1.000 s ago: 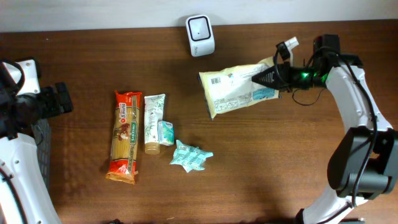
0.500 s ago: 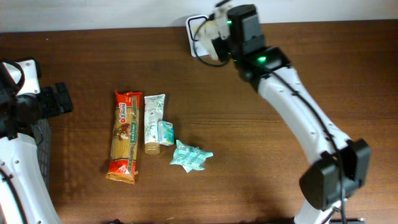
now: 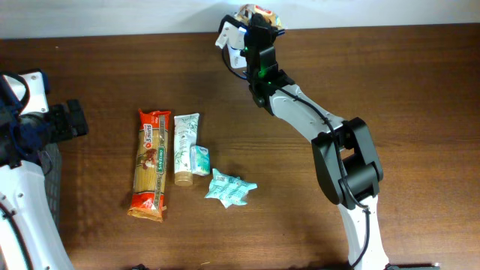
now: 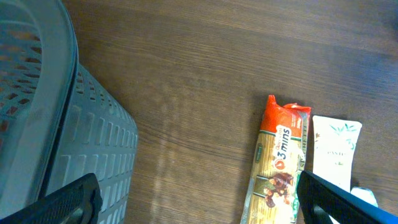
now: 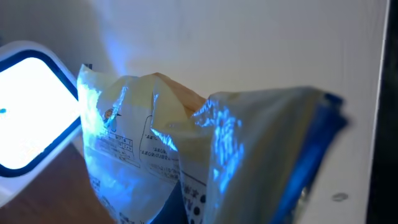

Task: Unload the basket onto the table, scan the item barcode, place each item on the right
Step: 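Move the bag to the table's right side and release it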

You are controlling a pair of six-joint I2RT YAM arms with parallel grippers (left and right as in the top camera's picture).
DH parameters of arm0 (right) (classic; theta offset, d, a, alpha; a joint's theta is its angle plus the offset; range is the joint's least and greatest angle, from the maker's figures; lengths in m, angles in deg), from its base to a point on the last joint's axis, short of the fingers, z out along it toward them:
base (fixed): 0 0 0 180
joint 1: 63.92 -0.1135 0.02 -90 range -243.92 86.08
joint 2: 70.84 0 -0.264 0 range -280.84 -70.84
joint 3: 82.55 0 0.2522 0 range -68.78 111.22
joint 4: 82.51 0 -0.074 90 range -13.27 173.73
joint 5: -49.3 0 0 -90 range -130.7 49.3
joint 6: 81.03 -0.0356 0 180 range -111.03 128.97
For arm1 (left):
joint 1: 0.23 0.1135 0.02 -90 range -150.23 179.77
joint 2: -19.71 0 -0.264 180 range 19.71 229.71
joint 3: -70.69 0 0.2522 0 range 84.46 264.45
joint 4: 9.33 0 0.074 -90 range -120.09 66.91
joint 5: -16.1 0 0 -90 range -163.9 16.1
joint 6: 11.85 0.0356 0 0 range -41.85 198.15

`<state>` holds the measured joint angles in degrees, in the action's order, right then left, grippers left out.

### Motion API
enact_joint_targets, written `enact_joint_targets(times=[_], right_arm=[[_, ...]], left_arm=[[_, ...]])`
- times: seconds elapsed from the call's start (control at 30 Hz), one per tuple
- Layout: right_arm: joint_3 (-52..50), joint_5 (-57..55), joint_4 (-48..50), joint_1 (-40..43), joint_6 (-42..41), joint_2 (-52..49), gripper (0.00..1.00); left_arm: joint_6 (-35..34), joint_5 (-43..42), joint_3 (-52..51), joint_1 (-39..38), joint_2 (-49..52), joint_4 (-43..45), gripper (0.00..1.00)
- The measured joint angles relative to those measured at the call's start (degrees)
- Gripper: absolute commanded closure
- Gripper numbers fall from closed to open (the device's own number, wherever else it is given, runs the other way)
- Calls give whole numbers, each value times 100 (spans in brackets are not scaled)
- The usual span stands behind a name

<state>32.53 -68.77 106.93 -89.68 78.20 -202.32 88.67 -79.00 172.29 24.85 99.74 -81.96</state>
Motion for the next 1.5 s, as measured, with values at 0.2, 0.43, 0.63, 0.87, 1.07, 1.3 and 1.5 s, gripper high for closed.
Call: enact_joint_targets(times=[0.2,0.43,0.63,0.87,1.07,1.3,1.5], right_arm=[[0,-46,-192,-28,-203,11,96],[13,649,-4286,31,-2796,1928,96],[170,3460,-7071,1703,-5812,3720,96],[-396,4474,-8719,4242,-6432,2669,96],[-597,4572,-8789,5298,-6478,1674,96],[-525,4616,-9442,5574,-6625,1652,31],[1613,5134,-11237,5528,-6645,1639,25]], left_arm=[[2,0,0,0,0,0,1],[0,0,0,0,2,4,1],[0,0,0,0,0,-2,1],[0,0,0,0,0,0,1],[2,0,0,0,0,0,1],[0,0,0,0,0,-2,1],[0,0,0,0,0,2,1]])
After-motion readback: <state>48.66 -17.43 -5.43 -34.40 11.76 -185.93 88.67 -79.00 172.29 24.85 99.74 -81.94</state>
